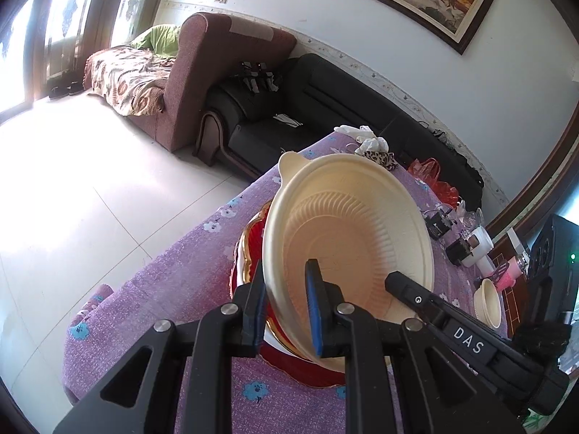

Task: Organize plates and bowls
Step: 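Lower the beige bowl with both grippers onto the red plate stack, then open both grippers and withdraw from the beige bowl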

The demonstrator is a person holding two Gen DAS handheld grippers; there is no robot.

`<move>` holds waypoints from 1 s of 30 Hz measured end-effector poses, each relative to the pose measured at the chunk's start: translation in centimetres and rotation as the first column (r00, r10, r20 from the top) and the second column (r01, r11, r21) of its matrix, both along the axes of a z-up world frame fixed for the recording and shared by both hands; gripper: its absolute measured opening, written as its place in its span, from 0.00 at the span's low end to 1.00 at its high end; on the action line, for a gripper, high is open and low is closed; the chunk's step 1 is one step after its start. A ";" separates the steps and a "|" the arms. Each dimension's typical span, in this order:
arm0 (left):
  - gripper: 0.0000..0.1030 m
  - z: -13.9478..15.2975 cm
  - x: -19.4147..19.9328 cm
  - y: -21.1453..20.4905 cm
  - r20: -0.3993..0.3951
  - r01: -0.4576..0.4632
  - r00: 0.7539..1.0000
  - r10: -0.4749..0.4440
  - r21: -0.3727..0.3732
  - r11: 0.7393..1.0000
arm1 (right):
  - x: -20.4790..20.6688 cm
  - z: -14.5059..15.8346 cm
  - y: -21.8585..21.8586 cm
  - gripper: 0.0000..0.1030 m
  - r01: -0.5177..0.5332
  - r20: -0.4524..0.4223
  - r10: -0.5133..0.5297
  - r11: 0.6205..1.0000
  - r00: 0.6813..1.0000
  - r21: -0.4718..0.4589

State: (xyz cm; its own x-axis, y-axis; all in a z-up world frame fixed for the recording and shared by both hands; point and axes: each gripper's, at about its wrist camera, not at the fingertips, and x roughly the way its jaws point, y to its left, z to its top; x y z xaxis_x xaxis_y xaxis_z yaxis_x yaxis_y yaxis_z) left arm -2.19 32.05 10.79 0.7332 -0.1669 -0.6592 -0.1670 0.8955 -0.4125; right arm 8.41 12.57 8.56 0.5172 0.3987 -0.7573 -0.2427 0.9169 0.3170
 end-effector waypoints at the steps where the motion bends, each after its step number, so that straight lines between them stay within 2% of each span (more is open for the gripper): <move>1: 0.17 -0.1 0.0 0.1 -0.001 -0.003 1.000 0.003 -0.003 1.000 | 0.0 0.0 0.0 0.17 0.000 -0.002 0.000 1.000 1.000 0.003; 5: 0.17 0.0 0.2 0.8 0.006 -0.028 1.000 0.028 0.001 1.000 | 0.1 0.1 0.5 0.17 0.002 0.015 -0.002 1.000 1.000 -0.011; 8: 0.21 -0.1 0.4 1.1 0.003 -0.037 0.999 0.037 -0.003 0.999 | 0.0 0.5 0.9 0.25 0.006 0.047 -0.005 1.000 0.999 -0.031; 11: 0.28 -0.2 0.3 1.2 0.004 -0.050 0.999 0.050 0.002 0.999 | -0.2 0.9 1.0 0.37 0.017 0.081 -0.014 0.999 0.997 -0.044; 13: 0.36 -0.1 0.2 1.3 0.010 -0.058 0.998 0.058 0.002 0.998 | -0.3 1.1 1.0 0.47 0.029 0.106 -0.023 0.998 0.994 -0.051; 16: 0.50 0.2 -0.3 1.3 0.030 -0.071 0.997 0.071 -0.001 0.997 | -0.5 1.5 0.7 0.55 0.033 0.133 -0.029 0.999 0.991 -0.029; 17: 0.52 0.5 -0.6 1.3 0.041 -0.077 0.996 0.076 0.004 0.997 | -0.7 1.6 0.5 0.57 0.037 0.142 -0.033 0.999 0.989 -0.025; 19: 0.64 0.8 -0.9 1.1 0.052 -0.079 0.996 0.078 0.015 0.997 | -1.0 2.1 0.2 0.60 0.048 0.170 -0.044 0.999 0.984 -0.022; 20: 0.67 0.9 -1.0 1.0 0.057 -0.079 0.995 0.077 0.021 0.997 | -1.3 2.3 0.1 0.60 0.053 0.184 -0.048 0.998 0.982 -0.020; 25: 0.78 1.9 -2.1 -0.8 0.091 -0.087 0.993 0.077 0.114 0.990 | -2.5 3.2 -1.0 0.66 0.077 0.236 -0.068 0.997 0.969 -0.029; 30: 0.82 3.0 -3.2 -4.1 0.125 -0.077 0.991 0.047 0.245 0.967 | -3.2 2.5 -2.7 0.67 0.096 0.219 -0.087 0.995 0.972 -0.029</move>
State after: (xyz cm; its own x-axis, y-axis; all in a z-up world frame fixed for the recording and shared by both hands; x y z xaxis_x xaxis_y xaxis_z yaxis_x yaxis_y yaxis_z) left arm -5.39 27.97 13.79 0.8115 0.0394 -0.5830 -0.1892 0.9617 -0.1984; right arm 5.22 9.82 11.07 0.7042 0.3143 -0.6366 -0.2162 0.9490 0.2294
